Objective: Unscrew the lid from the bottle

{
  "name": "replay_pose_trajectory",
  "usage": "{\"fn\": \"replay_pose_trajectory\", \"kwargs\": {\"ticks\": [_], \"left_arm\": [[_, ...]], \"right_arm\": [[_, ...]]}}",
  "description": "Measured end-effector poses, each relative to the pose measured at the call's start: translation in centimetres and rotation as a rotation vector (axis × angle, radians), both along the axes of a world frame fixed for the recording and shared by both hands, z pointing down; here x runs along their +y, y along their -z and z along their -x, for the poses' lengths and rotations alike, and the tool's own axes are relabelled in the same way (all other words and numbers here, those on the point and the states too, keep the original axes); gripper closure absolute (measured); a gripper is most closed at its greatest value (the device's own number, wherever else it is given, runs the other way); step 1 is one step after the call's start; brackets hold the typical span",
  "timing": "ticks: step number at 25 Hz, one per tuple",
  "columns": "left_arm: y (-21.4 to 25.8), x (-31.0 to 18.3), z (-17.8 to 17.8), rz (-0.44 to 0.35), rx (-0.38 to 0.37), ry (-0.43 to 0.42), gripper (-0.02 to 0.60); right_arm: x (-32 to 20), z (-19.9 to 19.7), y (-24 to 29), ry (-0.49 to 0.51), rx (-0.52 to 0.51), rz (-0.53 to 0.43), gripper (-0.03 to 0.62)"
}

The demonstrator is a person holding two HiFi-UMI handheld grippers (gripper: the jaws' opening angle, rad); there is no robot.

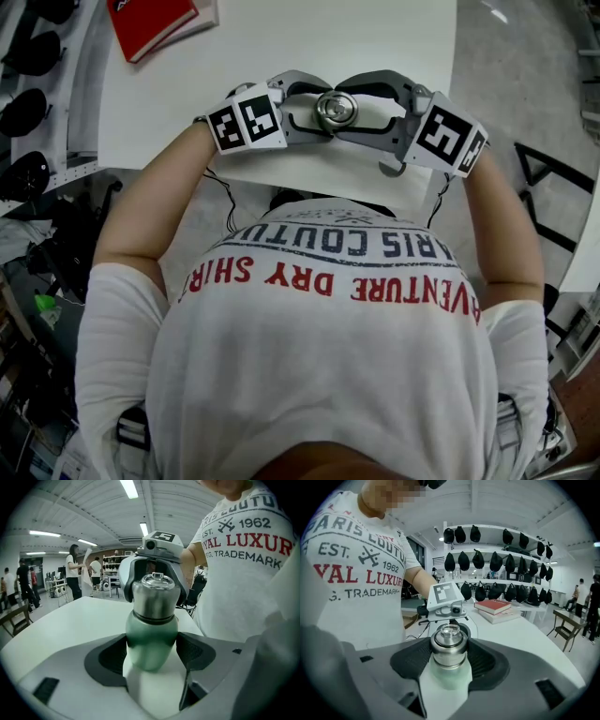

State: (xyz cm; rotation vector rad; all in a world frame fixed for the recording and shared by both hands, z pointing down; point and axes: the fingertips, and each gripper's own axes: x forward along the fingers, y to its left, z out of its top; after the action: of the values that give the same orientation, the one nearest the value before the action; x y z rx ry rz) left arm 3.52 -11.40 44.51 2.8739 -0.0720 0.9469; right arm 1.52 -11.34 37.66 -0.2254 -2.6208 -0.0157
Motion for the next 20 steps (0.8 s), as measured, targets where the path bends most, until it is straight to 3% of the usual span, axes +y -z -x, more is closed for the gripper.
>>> {"fn": "replay_pose_trajectory", "kwargs": {"ticks": [5,9,14,20], "left_arm": [[0.0,0.0,0.1,-0.002,0.001,-0.022,0.235],[0.0,0.1,0.2,-0.005,0.009,-0.016,0.233],[0.1,0.1,0.2,-0.006,0.03,0.011,0.233],[0.3,0.1,0.1,-0.003,0.072,0.089,0.233]], "right_arm": [[0.0,0.0,-0.2,0.041,0.037,0.001,0.345],[0.1,0.1,0.0,-0.011,0.05,0.034,0.345],[0.0,-0.3,0.4,-0.174,0.024,0.042,0.304],[-0.4,-0.4,1.3,-0.473,-0.094,0.062,0.304]]}}
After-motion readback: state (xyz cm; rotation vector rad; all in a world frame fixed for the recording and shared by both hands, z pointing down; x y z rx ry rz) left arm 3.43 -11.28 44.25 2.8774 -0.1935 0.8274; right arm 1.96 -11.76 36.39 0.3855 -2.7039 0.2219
